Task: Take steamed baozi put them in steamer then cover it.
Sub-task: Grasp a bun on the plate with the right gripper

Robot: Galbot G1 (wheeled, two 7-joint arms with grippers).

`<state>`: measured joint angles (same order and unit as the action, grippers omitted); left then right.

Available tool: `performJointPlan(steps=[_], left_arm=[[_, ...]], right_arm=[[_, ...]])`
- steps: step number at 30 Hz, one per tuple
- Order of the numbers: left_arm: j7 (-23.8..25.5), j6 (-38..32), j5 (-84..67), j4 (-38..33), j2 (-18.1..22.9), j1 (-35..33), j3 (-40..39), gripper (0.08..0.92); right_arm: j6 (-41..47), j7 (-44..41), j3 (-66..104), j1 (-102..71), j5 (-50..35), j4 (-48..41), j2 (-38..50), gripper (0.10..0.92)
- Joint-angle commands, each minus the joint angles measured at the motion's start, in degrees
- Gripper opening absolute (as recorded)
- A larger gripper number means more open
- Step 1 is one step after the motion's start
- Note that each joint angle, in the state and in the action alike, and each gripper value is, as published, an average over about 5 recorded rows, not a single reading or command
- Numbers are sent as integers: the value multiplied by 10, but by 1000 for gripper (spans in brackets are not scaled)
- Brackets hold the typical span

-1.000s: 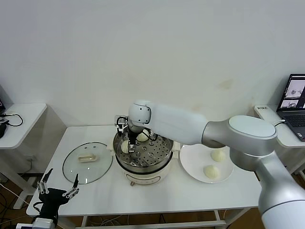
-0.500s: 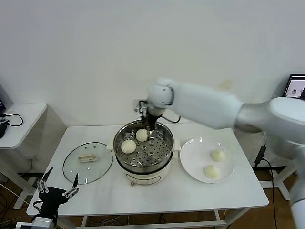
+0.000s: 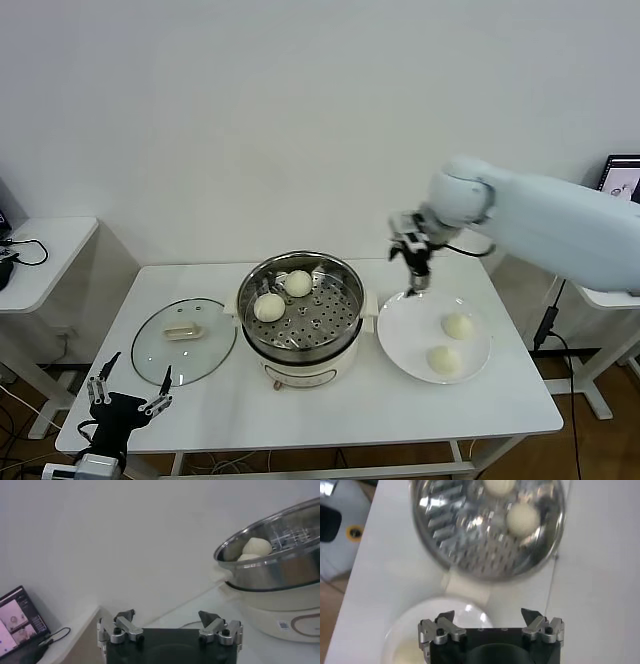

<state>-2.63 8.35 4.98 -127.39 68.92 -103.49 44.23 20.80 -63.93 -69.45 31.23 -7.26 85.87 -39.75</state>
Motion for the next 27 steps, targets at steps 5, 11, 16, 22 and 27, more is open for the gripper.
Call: performJointPlan(steps=[5, 11, 16, 22, 27], left_arm=[[1, 4, 3, 2, 5, 4, -7, 823], [1, 3, 7, -1, 8, -5, -2, 823], [1, 3, 9, -3, 13, -9, 1, 823], [1, 3, 12, -3, 17, -10, 1, 823], [1, 3, 12, -2, 18, -11, 2, 823]], right_arm=[[-45, -6, 95, -183, 115, 31, 117, 823], [-53, 1, 156, -273, 141, 7, 98, 823], [-50, 8, 182, -315, 152, -24, 70, 823], [-50, 15, 192, -332, 157, -55, 31, 823], [-50, 20, 198, -340, 162, -81, 6, 823]])
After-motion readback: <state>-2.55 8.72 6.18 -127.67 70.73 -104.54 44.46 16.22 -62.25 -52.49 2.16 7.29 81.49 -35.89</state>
